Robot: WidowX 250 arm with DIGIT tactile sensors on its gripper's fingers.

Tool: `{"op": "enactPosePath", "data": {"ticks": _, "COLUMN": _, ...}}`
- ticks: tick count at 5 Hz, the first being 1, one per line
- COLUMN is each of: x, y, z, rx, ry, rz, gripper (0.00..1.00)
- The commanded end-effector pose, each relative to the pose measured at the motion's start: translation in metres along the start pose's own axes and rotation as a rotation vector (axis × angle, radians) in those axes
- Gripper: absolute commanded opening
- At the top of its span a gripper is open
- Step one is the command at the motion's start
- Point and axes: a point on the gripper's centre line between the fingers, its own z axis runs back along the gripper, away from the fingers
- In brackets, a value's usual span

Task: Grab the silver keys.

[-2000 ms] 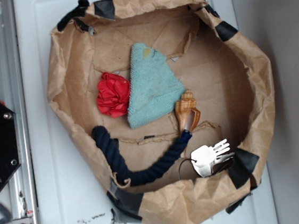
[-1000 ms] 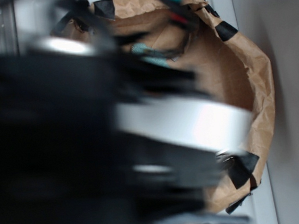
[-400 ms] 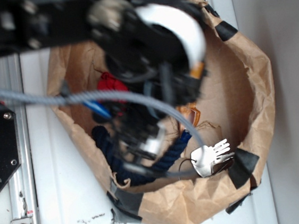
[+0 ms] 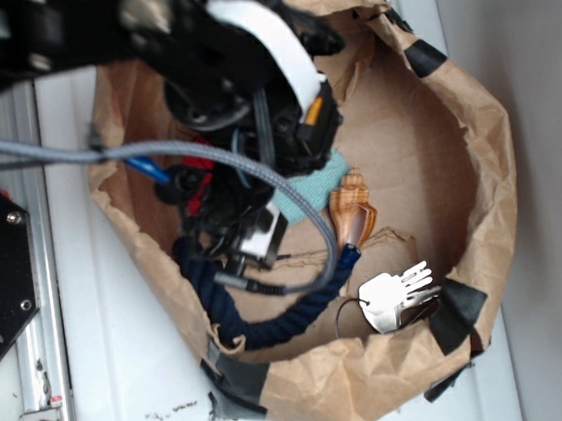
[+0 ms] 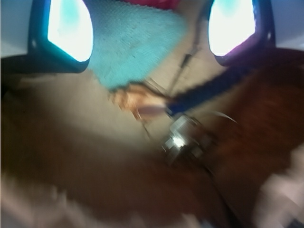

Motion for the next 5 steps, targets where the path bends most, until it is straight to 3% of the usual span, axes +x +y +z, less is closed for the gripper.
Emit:
{"op": "enactPosePath", "data": {"ticks": 1, "x": 0.032, "y": -0.035, "z": -0.023, "rx": 0.001, "ry": -0.021, "rz": -0.129, "gripper": 1.0}}
{"op": "enactPosePath", "data": {"ticks": 2, "x": 0.041, "y": -0.055, "z": -0.009, "rx": -0.05, "ry": -0.053, "rz": -0.178, "gripper": 1.0}}
{"op": "enactPosePath", "data": {"ticks": 5, "x": 0.041, "y": -0.055, "z": -0.009, "rx": -0.05, "ry": -0.053, "rz": -0.178, "gripper": 1.0}}
